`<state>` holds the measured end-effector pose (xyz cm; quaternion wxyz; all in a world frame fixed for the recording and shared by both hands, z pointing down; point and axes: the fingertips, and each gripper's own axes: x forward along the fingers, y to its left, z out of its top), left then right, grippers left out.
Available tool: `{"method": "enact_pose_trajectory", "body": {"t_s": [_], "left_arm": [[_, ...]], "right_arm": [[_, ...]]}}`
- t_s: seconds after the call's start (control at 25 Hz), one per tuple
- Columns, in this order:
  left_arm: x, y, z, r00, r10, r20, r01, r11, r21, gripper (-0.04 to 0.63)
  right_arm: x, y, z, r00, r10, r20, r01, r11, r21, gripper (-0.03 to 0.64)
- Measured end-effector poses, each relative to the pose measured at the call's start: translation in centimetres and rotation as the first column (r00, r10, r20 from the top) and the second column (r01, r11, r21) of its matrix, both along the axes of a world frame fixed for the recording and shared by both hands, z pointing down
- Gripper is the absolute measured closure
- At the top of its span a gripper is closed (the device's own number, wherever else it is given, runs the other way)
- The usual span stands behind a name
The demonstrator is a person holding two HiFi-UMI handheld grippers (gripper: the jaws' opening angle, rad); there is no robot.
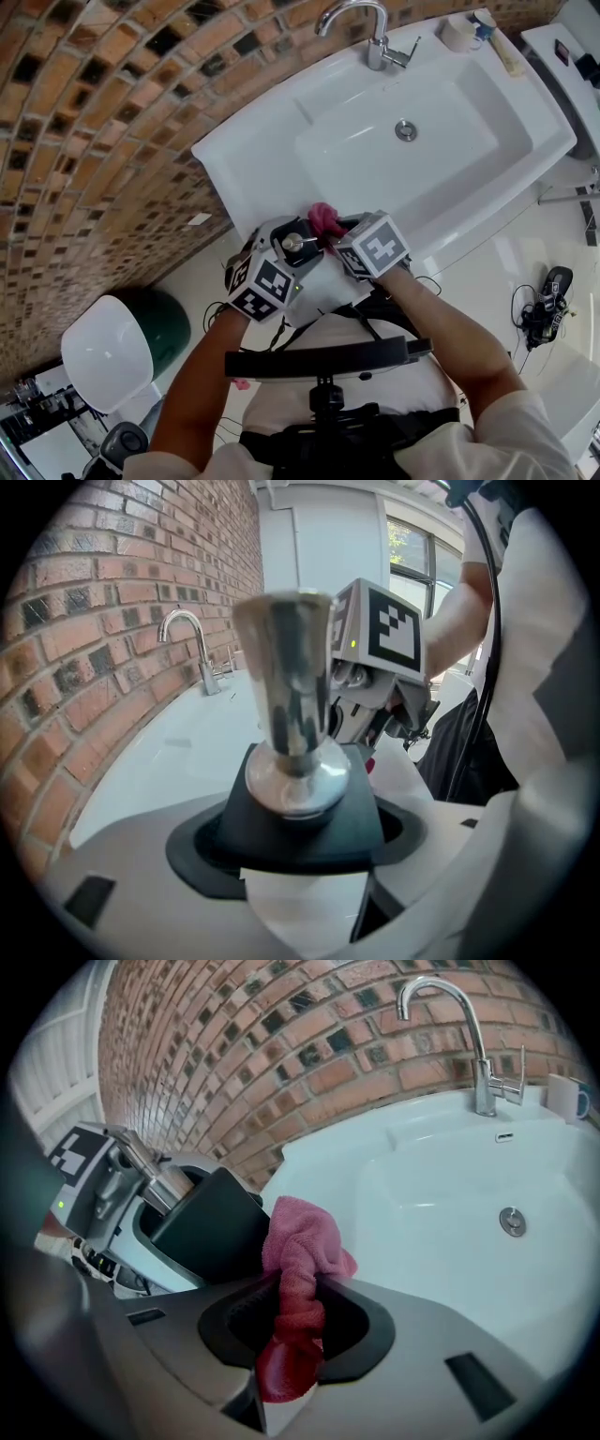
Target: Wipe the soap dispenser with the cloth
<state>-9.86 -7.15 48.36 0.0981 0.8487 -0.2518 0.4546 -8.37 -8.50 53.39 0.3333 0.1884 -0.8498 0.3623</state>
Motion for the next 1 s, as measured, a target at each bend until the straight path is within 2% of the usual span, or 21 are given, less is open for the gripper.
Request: {"method": "enact_pose_trajectory", "body": {"t_s": [0.4,0.6,0.68,0.8,0.88,1.0], "left_arm": [[-0.1,0.1,0.2,1.0,-0.02,-0.01,0.02,1.0,-0.006,0.244],[-0.4,0.1,0.0,0.993,-0.119,-0.023,0.119,0.993,0.002,0.244],[-0.4,0.0,0.0,0.986,-0.163,-0.022,0.163,0.987,0.0,0.244],[-0.6,0.1,0.1,0.978,-0.207,-0.012,0.207,0.978,-0.012,0.244],[-0.6,0.5,0.2,0.984,-0.18,0.003,0.18,0.983,-0.029,0.243],[-0.7,1.1,0.2,0.998,-0.059,0.022,0.06,0.996,-0.059,0.192]], "right_arm": [[-0.5,-0.5,1.7,0.982,-0.118,-0.148,0.129,0.989,0.068,0.5],[-1.1,-0.8,1.2,0.974,-0.147,-0.17,0.17,0.977,0.129,0.5],[-1.0,-1.0,1.3,0.976,-0.131,-0.175,0.158,0.976,0.149,0.5],[-0.6,-0.6,1.8,0.979,-0.097,-0.181,0.122,0.984,0.131,0.5],[-0.6,-0.9,1.3,0.985,-0.066,-0.159,0.09,0.984,0.151,0.5],[-0.2,-1.6,-0.1,0.992,-0.029,-0.124,0.051,0.982,0.181,0.5]]}}
